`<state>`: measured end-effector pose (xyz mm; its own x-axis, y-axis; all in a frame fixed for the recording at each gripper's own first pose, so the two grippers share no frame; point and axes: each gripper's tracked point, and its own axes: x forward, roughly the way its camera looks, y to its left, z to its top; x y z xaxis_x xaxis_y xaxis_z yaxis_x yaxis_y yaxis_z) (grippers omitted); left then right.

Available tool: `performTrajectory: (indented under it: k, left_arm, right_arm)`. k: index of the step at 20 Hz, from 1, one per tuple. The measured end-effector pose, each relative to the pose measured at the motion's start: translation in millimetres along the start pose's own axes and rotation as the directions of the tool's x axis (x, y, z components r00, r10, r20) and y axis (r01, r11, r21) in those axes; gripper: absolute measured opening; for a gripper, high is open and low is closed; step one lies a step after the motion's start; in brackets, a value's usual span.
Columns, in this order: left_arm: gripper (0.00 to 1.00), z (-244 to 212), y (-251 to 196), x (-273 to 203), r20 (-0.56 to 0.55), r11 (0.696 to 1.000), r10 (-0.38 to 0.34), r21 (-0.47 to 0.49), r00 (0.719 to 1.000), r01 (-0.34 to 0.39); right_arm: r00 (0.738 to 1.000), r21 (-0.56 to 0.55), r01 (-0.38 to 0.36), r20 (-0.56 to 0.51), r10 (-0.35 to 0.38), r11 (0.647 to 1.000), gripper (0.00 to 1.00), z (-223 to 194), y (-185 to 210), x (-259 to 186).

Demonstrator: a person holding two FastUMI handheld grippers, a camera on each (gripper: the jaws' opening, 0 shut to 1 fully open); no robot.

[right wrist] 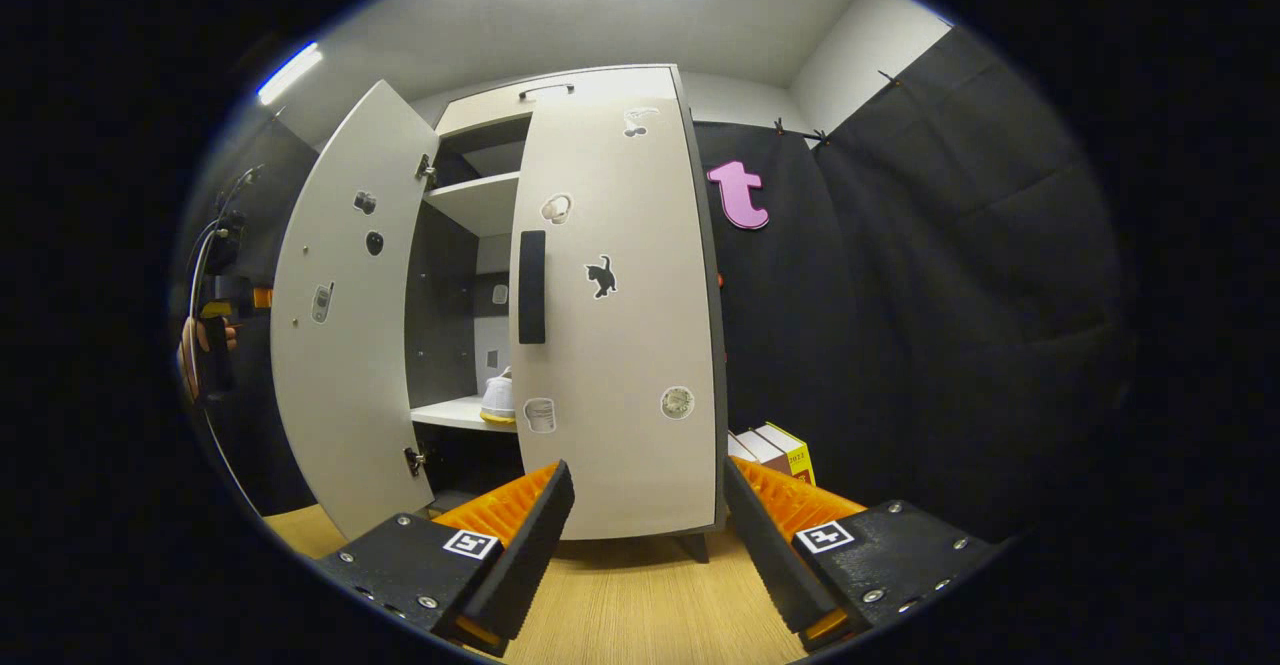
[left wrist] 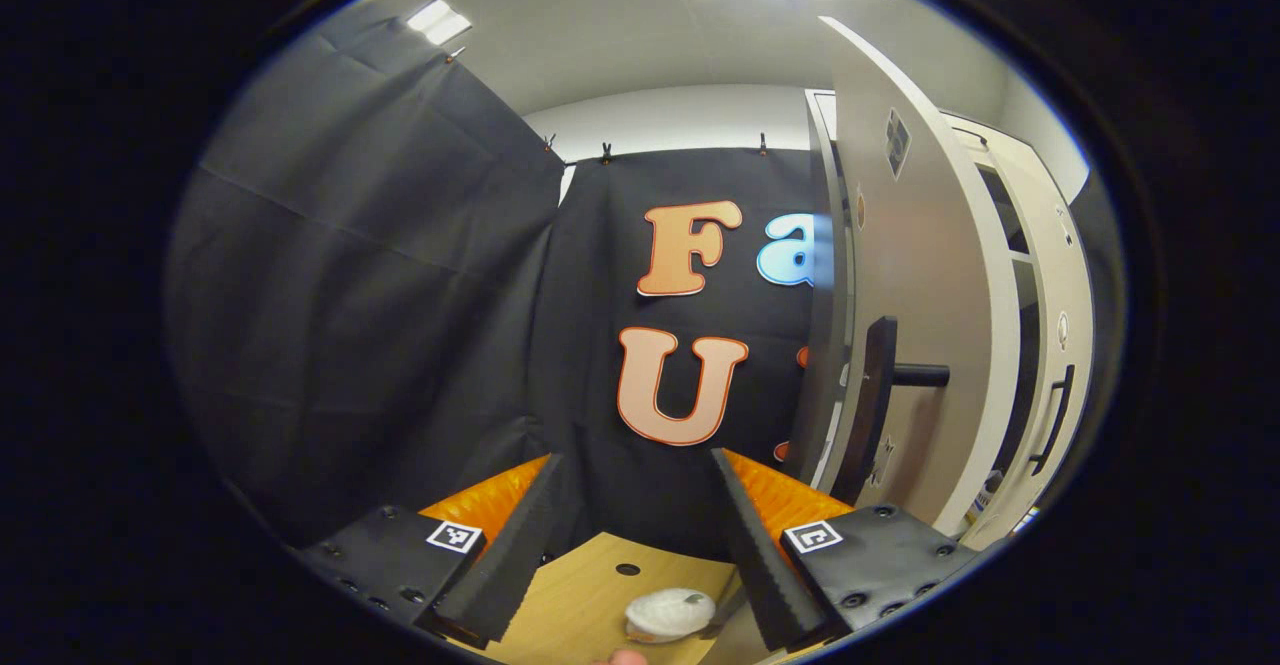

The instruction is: Grab one shoe with the right hand and put it into the shoe cabinet, grab the other shoe with the left hand and put it into the shoe cabinet; then close the right door with the right hand and the left door with the left hand.

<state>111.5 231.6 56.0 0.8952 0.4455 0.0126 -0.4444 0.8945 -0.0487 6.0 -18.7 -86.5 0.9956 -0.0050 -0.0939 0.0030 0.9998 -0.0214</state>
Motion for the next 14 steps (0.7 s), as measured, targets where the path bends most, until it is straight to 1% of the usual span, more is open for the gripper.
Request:
performTrajectory:
  k: [1, 2, 5, 6, 7, 9, 11, 14]
  left_arm:
    - [0.99, -0.3, -4.6, -2.4, -0.003, 1.0, -0.009, -0.007, 1.0, 0.009]
    - [0.94, -1.1, -9.1, -4.8, -0.007, 1.0, -0.016, -0.016, 1.0, 0.016]
    - [0.94, -5.9, -34.1, -14.1, -0.028, 0.997, -0.067, -0.048, 0.997, 0.065]
    - [0.88, -8.4, -47.0, -16.9, -0.036, 0.994, -0.094, -0.053, 0.995, 0.092]
    - [0.93, -9.0, -60.8, -17.7, -0.039, 0.991, -0.125, -0.057, 0.991, 0.123]
    - [0.93, -12.1, -91.2, -22.4, -0.038, 0.98, -0.193, -0.065, 0.98, 0.19]
    - [0.88, -18.3, -120.3, -25.3, -0.049, 0.964, -0.259, -0.079, 0.965, 0.255]
    - [0.89, -27.2, -162.9, -25.9, -0.067, 0.934, -0.353, -0.086, 0.933, 0.347]
  right_arm:
    - [1.0, 0.0, 0.003, -0.002, -0.003, 1.0, 0.93, 0.2, -2.2, 0.1]
    - [1.0, -0.001, 0.006, -0.002, -0.006, 1.0, 0.93, 1.0, -4.5, 0.9]
    - [1.0, 0.0, 0.011, -0.003, -0.011, 1.0, 0.92, 1.2, -10.1, 2.2]
    - [1.0, 0.001, 0.013, -0.004, -0.013, 1.0, 0.92, 0.9, -11.3, 2.0]
    - [1.0, 0.003, 0.014, -0.006, -0.014, 1.0, 0.93, 0.6, -11.1, 2.1]
    - [1.0, 0.009, 0.015, -0.008, -0.015, 1.0, 0.92, 0.5, -12.5, 1.5]
    - [1.0, 0.007, 0.019, -0.008, -0.019, 1.0, 0.92, 0.5, -15.1, -0.6]
    - [1.0, 0.002, 0.029, -0.006, -0.029, 1.0, 0.92, 2.4, -19.0, -2.8]
